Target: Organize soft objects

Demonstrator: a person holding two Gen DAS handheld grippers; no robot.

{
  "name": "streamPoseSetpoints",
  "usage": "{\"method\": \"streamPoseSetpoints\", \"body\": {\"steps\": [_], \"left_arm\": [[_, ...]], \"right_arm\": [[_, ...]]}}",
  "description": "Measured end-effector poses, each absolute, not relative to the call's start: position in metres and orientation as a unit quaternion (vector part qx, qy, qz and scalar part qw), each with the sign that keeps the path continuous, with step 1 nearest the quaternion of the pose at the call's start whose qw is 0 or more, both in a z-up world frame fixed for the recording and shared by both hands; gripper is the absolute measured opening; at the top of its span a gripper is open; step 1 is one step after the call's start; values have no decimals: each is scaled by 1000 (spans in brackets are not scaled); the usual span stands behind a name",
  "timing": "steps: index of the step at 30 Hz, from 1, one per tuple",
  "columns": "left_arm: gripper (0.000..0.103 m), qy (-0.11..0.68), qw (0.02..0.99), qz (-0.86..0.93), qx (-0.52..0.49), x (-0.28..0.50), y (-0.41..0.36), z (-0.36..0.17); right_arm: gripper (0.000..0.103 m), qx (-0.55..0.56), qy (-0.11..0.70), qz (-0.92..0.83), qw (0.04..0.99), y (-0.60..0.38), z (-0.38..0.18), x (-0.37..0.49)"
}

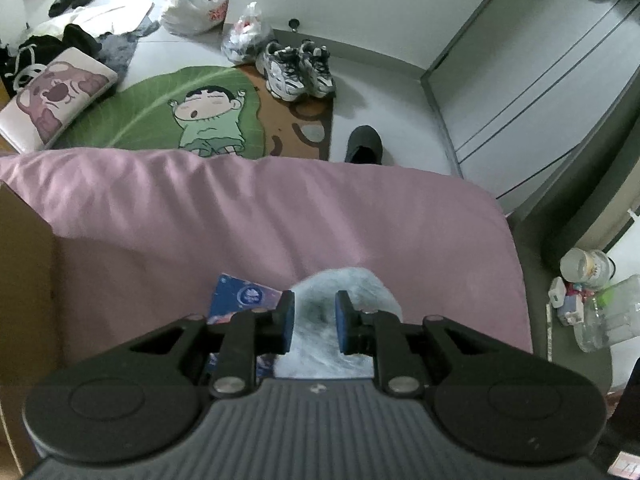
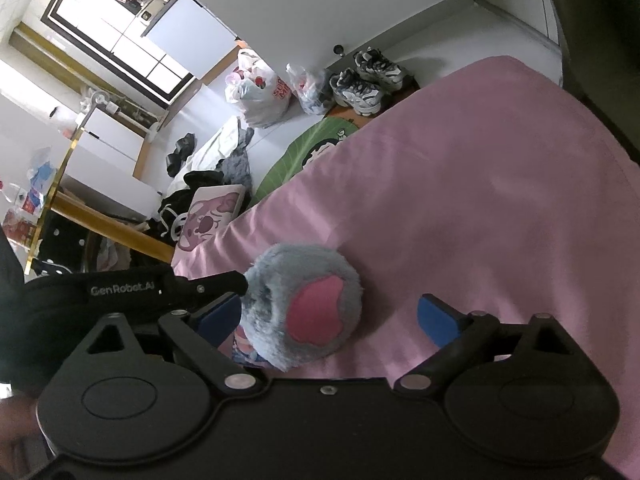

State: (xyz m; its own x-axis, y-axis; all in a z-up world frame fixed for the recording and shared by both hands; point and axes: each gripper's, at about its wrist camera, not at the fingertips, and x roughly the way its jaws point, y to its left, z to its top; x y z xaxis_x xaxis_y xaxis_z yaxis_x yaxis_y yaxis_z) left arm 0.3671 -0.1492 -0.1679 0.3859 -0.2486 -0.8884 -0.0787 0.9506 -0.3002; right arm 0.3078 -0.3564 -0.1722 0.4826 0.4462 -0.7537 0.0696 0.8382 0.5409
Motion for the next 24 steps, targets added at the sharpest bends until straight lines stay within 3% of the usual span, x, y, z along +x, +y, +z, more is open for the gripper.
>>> {"method": "streamPoseSetpoints", "body": {"steps": [6, 14, 24], "left_arm": [[19, 557, 812, -63, -165, 371, -146, -174], [19, 564, 807, -64, -164, 372, -151, -187], [26, 576, 791, -61, -196, 375, -148, -205]], "right_arm": [[80, 256, 506, 116, 815, -349, -180, 314], [44, 277, 518, 109, 802, -350, -196, 319], [40, 292, 527, 94, 793, -346, -211, 320]]}}
